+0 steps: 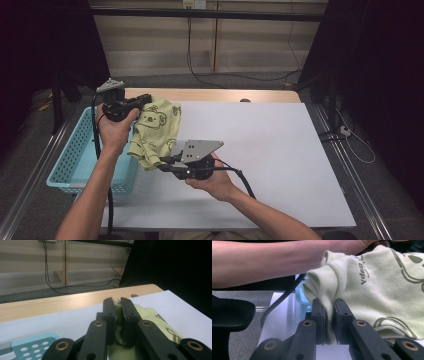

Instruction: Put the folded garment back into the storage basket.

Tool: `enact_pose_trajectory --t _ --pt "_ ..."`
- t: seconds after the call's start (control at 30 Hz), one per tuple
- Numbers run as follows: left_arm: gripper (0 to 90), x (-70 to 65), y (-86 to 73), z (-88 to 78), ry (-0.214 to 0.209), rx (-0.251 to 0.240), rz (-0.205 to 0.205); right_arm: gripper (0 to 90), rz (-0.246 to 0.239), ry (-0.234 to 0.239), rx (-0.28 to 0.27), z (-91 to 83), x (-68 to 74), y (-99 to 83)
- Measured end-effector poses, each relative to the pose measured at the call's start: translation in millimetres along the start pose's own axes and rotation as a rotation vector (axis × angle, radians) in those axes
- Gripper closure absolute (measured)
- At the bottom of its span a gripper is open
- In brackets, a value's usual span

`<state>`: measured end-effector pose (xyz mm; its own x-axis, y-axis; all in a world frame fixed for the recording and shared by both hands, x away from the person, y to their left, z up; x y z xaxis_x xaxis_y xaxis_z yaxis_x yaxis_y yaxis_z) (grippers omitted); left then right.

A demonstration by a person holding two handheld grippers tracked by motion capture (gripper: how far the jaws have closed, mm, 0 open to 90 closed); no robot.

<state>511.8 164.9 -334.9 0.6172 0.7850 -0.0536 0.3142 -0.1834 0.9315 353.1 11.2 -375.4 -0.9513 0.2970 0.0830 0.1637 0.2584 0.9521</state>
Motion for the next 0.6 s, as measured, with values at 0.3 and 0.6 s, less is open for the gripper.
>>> enact_pose_trajectory --t 0.3,0.6 --pt "83.6 8.4 1.9 -9.5 0.02 -0.005 -0.001 80.5 -0.01 0.016 -0.004 13.3 1.7 6.5" --pt "83.6 23.3 1.7 -18.9 0.049 0.001 0.002 80.5 -0.009 0.03 -0.016 28.0 2.8 11.7"
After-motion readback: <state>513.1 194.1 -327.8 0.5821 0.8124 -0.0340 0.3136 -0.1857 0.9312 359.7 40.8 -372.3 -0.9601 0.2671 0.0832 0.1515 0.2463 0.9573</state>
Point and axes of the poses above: each handheld gripper's, and its own axes: z roughly forward along the jaws, y roughly out of its top, x roughly to its left, the point moved 6 cm from there along z, roughly forward along the jaws, and after that the axes turned 11 degrees about z, right-handed, at the moved point
